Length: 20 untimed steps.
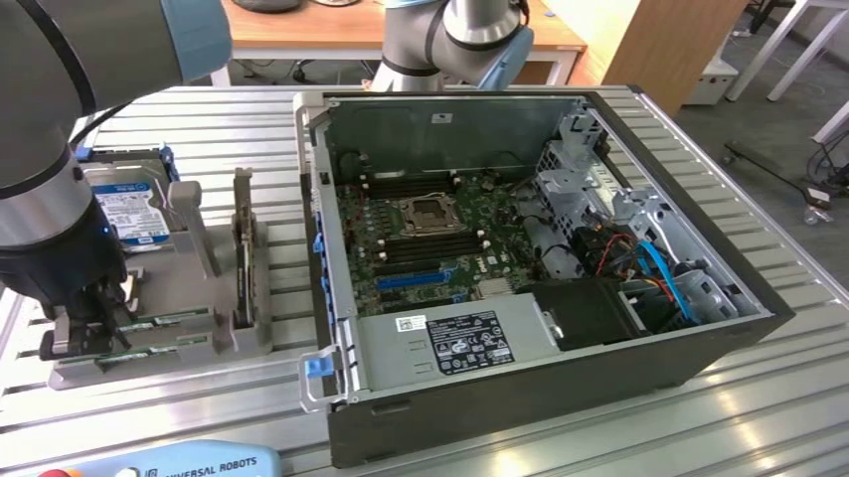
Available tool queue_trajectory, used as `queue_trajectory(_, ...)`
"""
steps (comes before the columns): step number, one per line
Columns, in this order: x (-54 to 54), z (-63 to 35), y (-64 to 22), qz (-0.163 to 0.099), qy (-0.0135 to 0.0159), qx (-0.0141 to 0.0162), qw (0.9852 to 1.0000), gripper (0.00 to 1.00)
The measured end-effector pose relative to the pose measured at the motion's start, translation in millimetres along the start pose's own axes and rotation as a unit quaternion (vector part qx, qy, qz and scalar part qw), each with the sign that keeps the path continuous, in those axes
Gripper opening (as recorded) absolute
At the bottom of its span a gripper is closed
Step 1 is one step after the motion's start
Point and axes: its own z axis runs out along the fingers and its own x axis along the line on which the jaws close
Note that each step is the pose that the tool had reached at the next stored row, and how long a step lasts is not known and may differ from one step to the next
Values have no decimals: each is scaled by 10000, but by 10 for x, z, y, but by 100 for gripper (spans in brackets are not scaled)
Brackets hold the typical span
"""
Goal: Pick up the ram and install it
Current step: 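Pick up the ram and move it above insertion slot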
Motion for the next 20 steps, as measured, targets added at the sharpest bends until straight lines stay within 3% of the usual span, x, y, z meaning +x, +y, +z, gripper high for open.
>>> queue_trajectory(20,1,207,-7,-22,2,-1,10000,36)
